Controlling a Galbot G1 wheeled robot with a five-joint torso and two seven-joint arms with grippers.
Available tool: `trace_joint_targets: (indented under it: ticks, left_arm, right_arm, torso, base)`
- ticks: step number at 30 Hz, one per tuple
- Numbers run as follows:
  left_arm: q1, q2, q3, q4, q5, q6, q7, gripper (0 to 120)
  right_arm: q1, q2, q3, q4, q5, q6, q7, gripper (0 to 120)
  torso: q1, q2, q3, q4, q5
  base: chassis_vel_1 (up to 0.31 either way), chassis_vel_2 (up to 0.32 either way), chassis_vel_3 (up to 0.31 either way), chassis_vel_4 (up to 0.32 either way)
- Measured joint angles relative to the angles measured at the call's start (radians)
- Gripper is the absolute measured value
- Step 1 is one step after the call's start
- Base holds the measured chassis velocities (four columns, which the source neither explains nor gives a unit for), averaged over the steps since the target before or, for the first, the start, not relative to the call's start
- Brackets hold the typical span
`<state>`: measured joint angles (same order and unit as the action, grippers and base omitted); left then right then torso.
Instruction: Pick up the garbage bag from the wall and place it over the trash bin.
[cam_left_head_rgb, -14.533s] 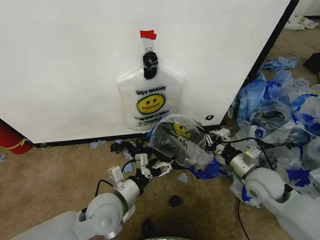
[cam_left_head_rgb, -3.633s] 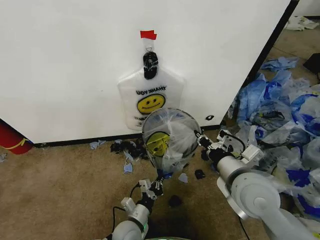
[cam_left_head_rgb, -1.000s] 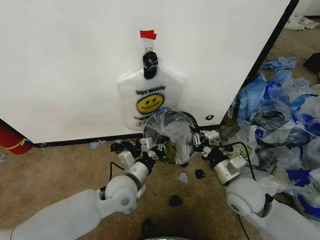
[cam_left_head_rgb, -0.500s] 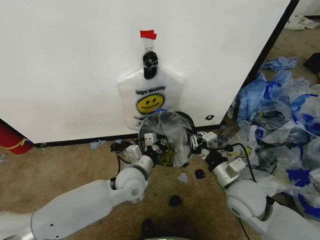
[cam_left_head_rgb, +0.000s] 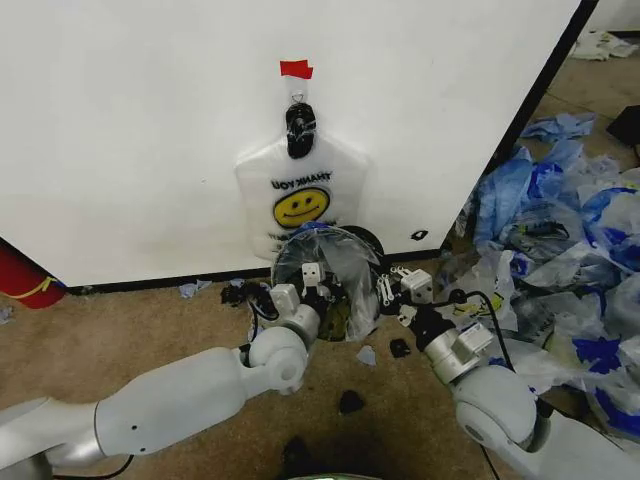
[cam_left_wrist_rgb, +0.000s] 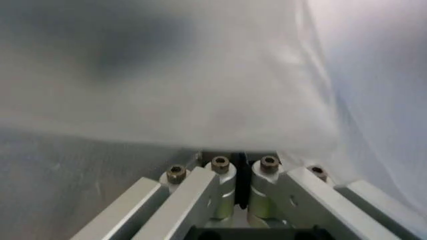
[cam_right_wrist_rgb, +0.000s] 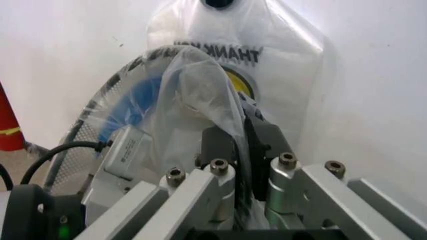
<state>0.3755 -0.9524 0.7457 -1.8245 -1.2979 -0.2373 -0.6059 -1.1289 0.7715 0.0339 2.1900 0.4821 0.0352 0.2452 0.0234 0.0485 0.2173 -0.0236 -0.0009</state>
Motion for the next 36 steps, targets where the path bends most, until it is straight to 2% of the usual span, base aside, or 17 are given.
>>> trace_joint_targets:
  ticks: [12, 20, 27, 32, 36]
  left_arm:
    - [-0.059, 0.009, 0.047, -0.036, -0.026, 0.003, -0.024, 0]
    - [-0.072, -0.012, 0.064, -0.021, -0.029, 0.005, -0.036, 0]
    - [-0.119, -0.056, 0.091, 0.023, -0.043, 0.007, -0.052, 0]
    - [-0.161, -0.126, 0.117, 0.084, -0.054, 0.007, -0.067, 0]
    - [-0.172, -0.153, 0.119, 0.114, -0.054, 0.007, -0.07, 0]
  right_arm:
    - [0.005, 0.007, 0.011, -0.029, -0.084, -0.009, 0.035, 0]
    - [0.019, 0.017, 0.011, -0.045, -0.125, -0.017, 0.038, 0]
    - [0.02, 0.025, 0.011, -0.053, -0.155, -0.02, 0.035, 0]
    - [0.02, 0.033, 0.005, -0.049, -0.158, -0.022, 0.033, 0]
    - [0.017, 0.03, 0.005, -0.038, -0.158, -0.022, 0.032, 0]
  torso:
    - [0.0, 0.0, 0.0, 0.0, -0.0001]
    - [0.0, 0.0, 0.0, 0.0, -0.0001]
    - [0.0, 0.0, 0.0, 0.0001, 0.0]
    - [0.0, 0.0, 0.0, -0.0001, 0.0001]
    - [0.0, 0.0, 0.0, -0.0001, 0.0001]
  base:
    - [0.0, 0.0, 0.0, 0.0]
    - [0.0, 0.0, 0.0, 0.0]
    - [0.0, 0.0, 0.0, 0.0]
    - [0.0, 0.0, 0.0, 0.0]
    - [0.0, 0.0, 0.0, 0.0]
